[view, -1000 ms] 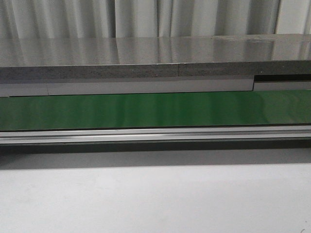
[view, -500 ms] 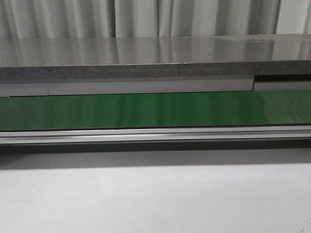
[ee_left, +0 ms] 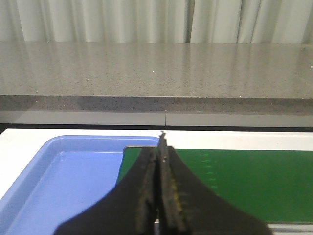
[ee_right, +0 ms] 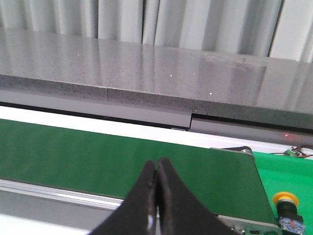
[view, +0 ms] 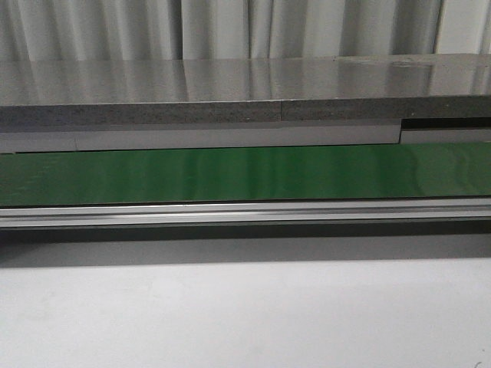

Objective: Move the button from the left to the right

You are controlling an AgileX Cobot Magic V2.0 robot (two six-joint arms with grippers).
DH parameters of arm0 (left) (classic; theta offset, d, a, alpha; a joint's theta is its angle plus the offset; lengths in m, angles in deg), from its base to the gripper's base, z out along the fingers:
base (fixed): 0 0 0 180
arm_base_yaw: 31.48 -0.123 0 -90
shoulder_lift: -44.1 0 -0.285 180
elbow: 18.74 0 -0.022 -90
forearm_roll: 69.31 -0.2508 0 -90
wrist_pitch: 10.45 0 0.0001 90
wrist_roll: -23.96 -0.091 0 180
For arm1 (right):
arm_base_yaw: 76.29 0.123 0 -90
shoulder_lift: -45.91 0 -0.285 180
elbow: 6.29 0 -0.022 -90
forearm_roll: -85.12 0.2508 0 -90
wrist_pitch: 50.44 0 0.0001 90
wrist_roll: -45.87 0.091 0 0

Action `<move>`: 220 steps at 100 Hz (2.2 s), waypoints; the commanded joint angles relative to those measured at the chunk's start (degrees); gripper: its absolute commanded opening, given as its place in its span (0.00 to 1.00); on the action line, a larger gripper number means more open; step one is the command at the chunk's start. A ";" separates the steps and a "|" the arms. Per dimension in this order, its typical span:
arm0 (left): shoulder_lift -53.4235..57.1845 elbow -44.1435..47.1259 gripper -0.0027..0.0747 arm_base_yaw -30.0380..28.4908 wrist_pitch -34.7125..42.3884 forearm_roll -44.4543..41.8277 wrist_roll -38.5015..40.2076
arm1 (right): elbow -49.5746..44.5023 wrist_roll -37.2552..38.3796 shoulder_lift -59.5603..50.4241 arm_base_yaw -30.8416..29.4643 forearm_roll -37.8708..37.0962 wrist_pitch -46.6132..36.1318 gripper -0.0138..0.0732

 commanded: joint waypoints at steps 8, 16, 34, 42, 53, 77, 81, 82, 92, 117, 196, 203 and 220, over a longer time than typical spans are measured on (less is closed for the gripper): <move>-0.26 -1.56 0.01 0.51 4.40 0.54 -0.08 | -2.92 3.06 -6.32 0.17 -1.03 -4.99 0.08; -0.26 -1.56 0.01 0.51 4.40 0.54 -0.08 | -5.25 5.16 -9.80 0.11 -1.36 -4.99 0.08; -0.37 -1.56 0.01 0.51 4.40 0.54 -0.08 | -8.97 7.99 -10.36 -0.07 -2.29 -5.62 0.08; -0.37 -1.56 0.01 0.51 4.40 0.54 -0.08 | -9.95 7.99 -10.36 -0.07 -2.35 -5.62 0.08; -0.37 -1.56 0.01 0.51 4.40 0.54 -0.08 | -10.01 7.99 -10.36 -0.07 -3.19 -5.09 0.08; -0.37 -1.56 0.01 0.51 4.40 0.54 -0.08 | -10.01 7.99 -10.36 -0.07 -3.37 -5.03 0.08; -0.37 -1.56 0.01 0.51 4.40 0.54 -0.08 | -10.01 7.99 -10.36 -0.07 -3.37 -5.03 0.08; -0.37 -1.56 0.01 0.51 4.40 0.54 -0.08 | -10.01 7.99 -10.36 -0.07 -3.37 -4.98 0.08; -0.37 -1.56 0.01 0.51 4.40 0.54 -0.08 | -10.01 7.99 -10.36 -0.07 -3.37 -4.98 0.08; -0.37 -1.56 0.01 0.51 4.40 0.54 -0.08 | -10.01 7.99 -10.36 -0.07 -3.43 -4.98 0.08; -0.37 -1.56 0.01 0.51 4.40 0.54 -0.08 | -10.01 7.94 -10.36 -0.07 -3.44 -4.98 0.08; -0.37 -1.56 0.01 0.51 4.40 0.54 -0.08 | -10.01 7.94 -10.36 -0.07 -3.44 -4.98 0.08; -0.37 -1.56 0.01 0.51 4.40 0.54 -0.08 | -10.01 7.94 -10.36 -0.07 -3.44 -4.98 0.08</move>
